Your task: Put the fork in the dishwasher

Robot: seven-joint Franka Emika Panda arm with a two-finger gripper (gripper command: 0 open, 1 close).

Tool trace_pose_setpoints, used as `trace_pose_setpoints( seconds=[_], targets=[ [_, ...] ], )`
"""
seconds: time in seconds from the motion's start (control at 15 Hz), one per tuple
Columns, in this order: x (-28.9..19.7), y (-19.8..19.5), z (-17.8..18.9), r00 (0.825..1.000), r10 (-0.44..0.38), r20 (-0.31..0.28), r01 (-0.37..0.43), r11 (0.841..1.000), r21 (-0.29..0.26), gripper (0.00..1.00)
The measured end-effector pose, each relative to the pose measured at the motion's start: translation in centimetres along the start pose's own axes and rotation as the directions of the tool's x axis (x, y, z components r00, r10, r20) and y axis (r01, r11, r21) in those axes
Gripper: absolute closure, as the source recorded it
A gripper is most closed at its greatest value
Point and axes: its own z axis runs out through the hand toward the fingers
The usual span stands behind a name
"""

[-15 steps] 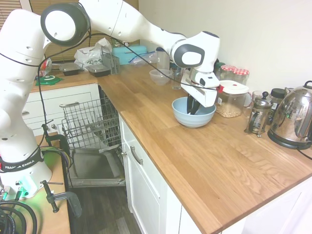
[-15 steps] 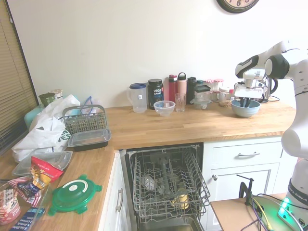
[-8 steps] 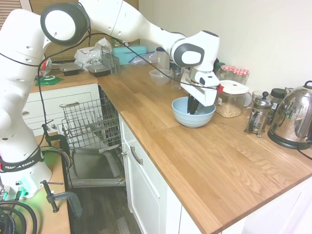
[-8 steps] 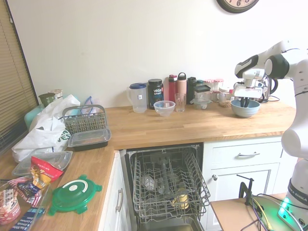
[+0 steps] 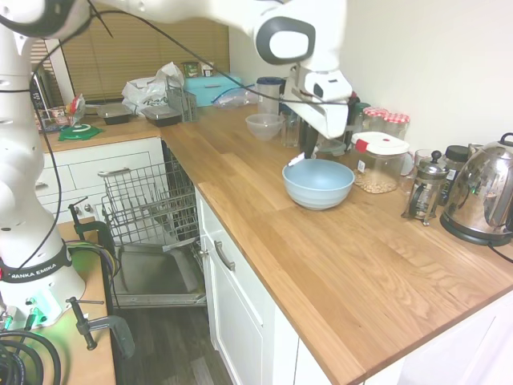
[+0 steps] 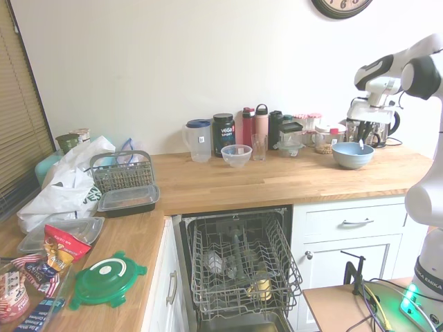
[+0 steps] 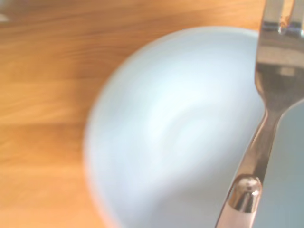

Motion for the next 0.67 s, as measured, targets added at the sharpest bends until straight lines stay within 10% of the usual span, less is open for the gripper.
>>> trace_pose_setpoints(
  seconds=[0.27,0.67],
  targets=[
    [-11.2,-4.0,-3.7,0.984,-0.111,-0.137,0.106,0.993,-0.044,1.00],
    [-39.6,-8.2,-0.3,0.904,-0.279,-0.323,0.229,0.956,-0.185,1.00]
  ],
)
